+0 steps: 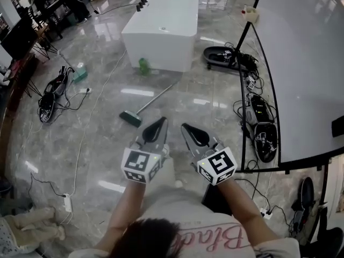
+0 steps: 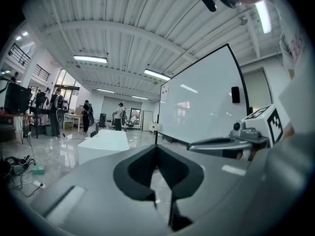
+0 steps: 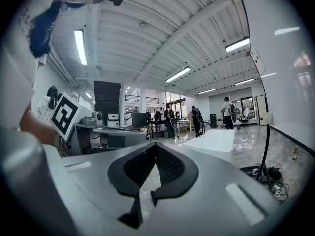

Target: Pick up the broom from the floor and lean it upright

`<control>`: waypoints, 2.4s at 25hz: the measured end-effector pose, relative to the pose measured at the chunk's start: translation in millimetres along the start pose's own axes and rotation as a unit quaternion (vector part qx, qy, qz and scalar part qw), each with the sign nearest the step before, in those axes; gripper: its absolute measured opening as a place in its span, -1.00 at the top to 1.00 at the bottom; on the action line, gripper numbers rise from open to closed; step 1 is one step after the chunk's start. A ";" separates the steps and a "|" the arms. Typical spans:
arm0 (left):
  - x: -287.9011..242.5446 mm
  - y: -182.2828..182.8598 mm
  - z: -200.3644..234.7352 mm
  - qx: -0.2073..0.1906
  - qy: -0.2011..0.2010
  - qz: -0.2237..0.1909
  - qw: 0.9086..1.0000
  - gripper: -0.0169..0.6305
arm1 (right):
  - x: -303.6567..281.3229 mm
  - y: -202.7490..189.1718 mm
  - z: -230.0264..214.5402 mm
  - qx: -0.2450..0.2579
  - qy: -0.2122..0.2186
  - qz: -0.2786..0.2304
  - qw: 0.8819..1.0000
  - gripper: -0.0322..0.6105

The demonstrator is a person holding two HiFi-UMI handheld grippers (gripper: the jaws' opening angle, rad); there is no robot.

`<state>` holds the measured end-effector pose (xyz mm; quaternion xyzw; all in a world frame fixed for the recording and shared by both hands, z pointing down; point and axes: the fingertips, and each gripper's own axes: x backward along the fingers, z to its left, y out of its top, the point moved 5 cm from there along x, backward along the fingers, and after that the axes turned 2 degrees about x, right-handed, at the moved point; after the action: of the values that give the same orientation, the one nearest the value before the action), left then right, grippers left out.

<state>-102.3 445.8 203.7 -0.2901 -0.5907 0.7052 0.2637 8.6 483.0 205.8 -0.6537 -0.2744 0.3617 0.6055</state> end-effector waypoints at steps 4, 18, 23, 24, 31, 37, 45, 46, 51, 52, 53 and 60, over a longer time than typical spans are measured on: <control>-22.8 -1.1 17.6 0.006 0.003 0.002 1.000 0.95 | -15.9 -2.4 -19.5 -0.001 -0.004 0.006 1.000 0.89; -142.0 16.8 119.7 0.009 -0.025 0.024 0.999 0.95 | -134.9 6.6 -112.0 -0.008 -0.021 0.028 0.999 0.89; -193.8 25.2 161.0 0.006 -0.041 0.030 0.999 0.95 | -183.0 12.8 -153.0 -0.001 -0.026 0.043 0.999 0.89; -203.2 26.4 167.5 0.005 -0.045 0.031 0.998 0.95 | -190.6 13.2 -161.2 0.000 -0.028 0.046 0.999 0.89; -243.6 20.6 201.2 0.015 -0.054 0.052 0.997 0.95 | -233.5 8.1 -193.7 -0.016 -0.031 0.064 0.997 0.89; -263.3 0.2 226.3 0.037 -0.038 0.088 0.995 0.95 | -260.3 -5.9 -214.0 -0.029 -0.014 0.094 0.995 0.89; -308.1 -29.5 257.0 0.051 -0.014 0.116 0.992 0.95 | -297.6 -34.8 -262.0 -0.041 0.004 0.108 0.993 0.89; -317.4 -32.7 260.0 0.052 -0.014 0.119 0.991 0.95 | -303.3 -39.5 -271.0 -0.042 0.007 0.113 0.993 0.89; -367.7 -66.9 272.8 0.062 0.002 0.157 0.986 0.95 | -327.8 -69.6 -314.8 -0.056 0.027 0.151 0.987 0.89; -377.1 -74.5 275.7 0.064 0.007 0.168 0.984 0.95 | -332.9 -77.0 -321.5 -0.059 0.032 0.161 0.985 0.89; -386.2 -81.9 278.5 0.067 0.011 0.177 0.982 0.95 | -337.6 -84.6 -327.6 -0.063 0.038 0.172 0.982 0.89; -446.6 -137.9 298.3 0.075 -0.018 0.225 0.971 0.95 | -371.4 -141.1 -371.5 -0.128 0.055 0.219 0.966 0.89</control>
<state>-4.0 -53.8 423.2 -0.3821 -0.4608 0.7937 0.1085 100.5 -16.8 399.7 -0.7886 -0.1346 0.4107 0.4375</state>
